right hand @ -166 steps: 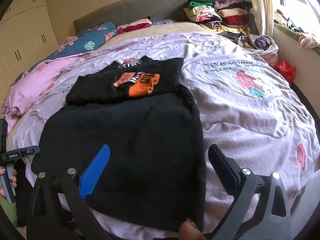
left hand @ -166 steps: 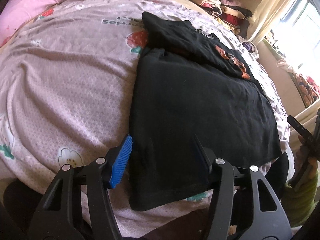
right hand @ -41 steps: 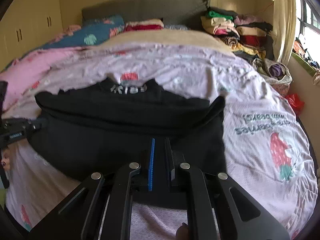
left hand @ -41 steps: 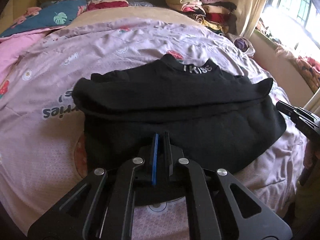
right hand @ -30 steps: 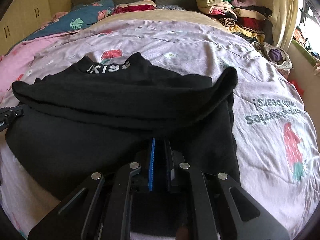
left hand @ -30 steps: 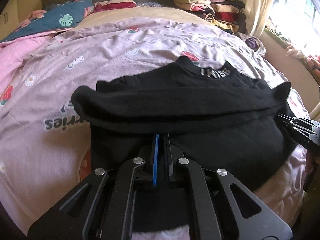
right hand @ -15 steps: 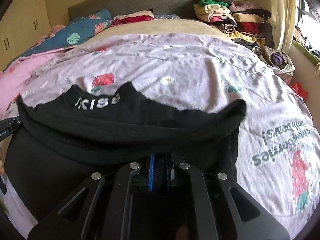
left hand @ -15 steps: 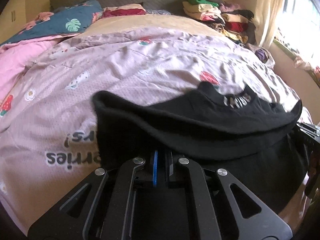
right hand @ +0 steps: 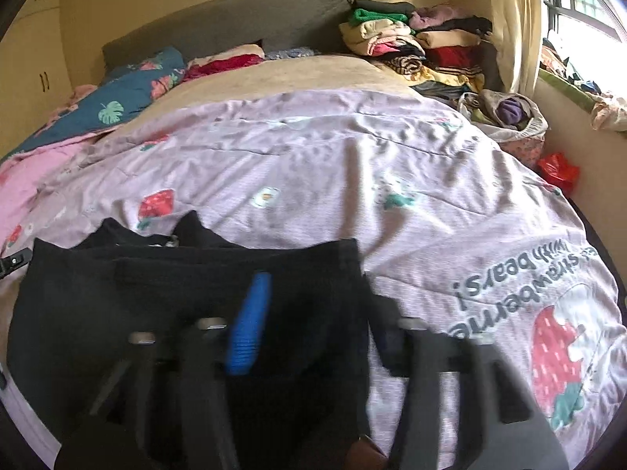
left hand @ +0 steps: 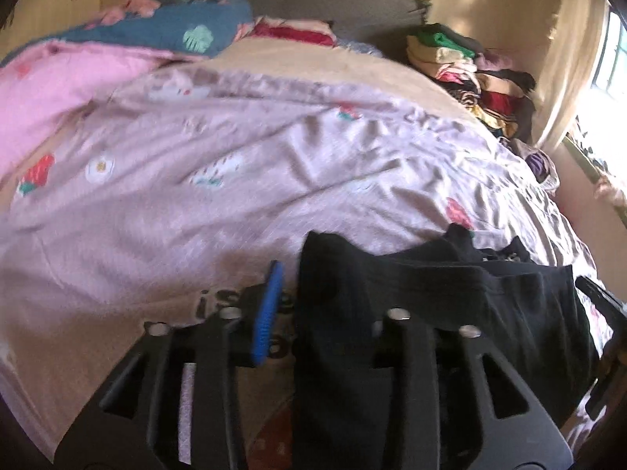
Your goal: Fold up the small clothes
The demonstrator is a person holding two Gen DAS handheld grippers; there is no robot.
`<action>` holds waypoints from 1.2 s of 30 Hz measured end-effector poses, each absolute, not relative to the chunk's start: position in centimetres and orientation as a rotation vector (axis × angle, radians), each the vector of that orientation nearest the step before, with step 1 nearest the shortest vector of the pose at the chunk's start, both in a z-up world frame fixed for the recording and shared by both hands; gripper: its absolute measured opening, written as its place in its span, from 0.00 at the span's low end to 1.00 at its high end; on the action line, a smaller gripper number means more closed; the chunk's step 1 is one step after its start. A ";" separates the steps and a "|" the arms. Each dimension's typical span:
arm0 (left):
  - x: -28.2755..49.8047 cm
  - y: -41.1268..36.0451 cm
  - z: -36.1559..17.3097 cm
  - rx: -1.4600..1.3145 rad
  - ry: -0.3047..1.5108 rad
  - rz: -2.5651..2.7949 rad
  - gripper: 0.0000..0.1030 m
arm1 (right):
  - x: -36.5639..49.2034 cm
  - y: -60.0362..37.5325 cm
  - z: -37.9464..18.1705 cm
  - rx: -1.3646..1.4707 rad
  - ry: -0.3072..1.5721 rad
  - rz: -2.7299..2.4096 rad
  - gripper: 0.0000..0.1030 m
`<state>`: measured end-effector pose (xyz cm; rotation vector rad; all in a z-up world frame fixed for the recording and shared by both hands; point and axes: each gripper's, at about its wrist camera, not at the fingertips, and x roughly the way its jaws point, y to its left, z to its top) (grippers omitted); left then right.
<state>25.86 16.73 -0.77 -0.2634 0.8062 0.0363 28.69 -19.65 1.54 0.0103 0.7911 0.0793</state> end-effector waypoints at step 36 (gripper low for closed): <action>25.2 16.4 0.4 -0.278 0.723 -0.017 0.05 | 28.5 -21.5 3.5 0.110 0.684 0.122 0.07</action>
